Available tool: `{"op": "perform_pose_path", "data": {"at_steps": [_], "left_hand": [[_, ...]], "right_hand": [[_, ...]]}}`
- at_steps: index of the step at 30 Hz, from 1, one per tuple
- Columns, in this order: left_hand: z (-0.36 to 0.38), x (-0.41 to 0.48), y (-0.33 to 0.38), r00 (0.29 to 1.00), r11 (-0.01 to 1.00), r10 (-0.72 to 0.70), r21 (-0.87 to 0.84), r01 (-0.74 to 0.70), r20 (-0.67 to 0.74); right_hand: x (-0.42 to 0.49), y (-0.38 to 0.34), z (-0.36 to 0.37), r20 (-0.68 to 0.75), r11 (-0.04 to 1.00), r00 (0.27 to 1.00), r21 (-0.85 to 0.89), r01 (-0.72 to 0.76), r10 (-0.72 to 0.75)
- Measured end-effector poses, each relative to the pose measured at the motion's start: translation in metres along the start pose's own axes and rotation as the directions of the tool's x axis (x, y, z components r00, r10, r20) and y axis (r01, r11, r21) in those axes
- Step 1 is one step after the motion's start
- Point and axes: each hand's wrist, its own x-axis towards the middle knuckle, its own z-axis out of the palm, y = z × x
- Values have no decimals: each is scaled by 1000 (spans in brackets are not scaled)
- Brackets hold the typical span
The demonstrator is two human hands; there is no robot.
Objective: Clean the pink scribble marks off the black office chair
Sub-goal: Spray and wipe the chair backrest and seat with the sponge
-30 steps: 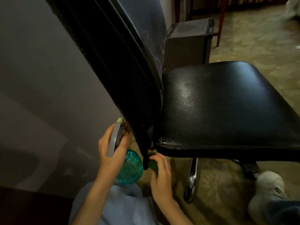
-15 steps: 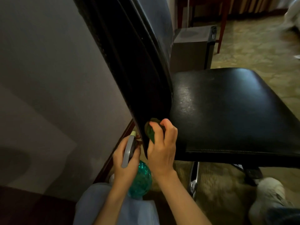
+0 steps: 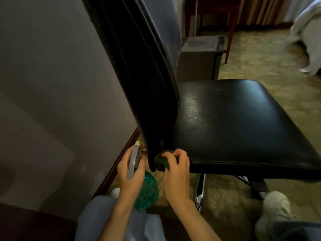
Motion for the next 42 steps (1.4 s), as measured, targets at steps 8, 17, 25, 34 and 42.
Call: {"op": "perform_pose_path", "data": {"at_steps": [8,17,25,34,42], "left_hand": [[1,-3,3,1000,999,-4,-32,3,-20],[0,2,-4,1000,1000,18,-15,-17,6],[-9,0,16,999,999,18,45,-19,32],[-36,5,135,986,989,150,11,-150,-77],[-83,37,263,942,943,321,-63,-328,-101]], "right_hand": [[12,-19,-18,-134,882,984,470,-39,116],[-13,5,45,57,876,987,455,-159,150],[2,-1,-1,142,911,989,398,-104,51],[92,-95,-133,-138,843,954,448,299,-265],[171,-187,-226,-275,740,849,418,528,-451]]}}
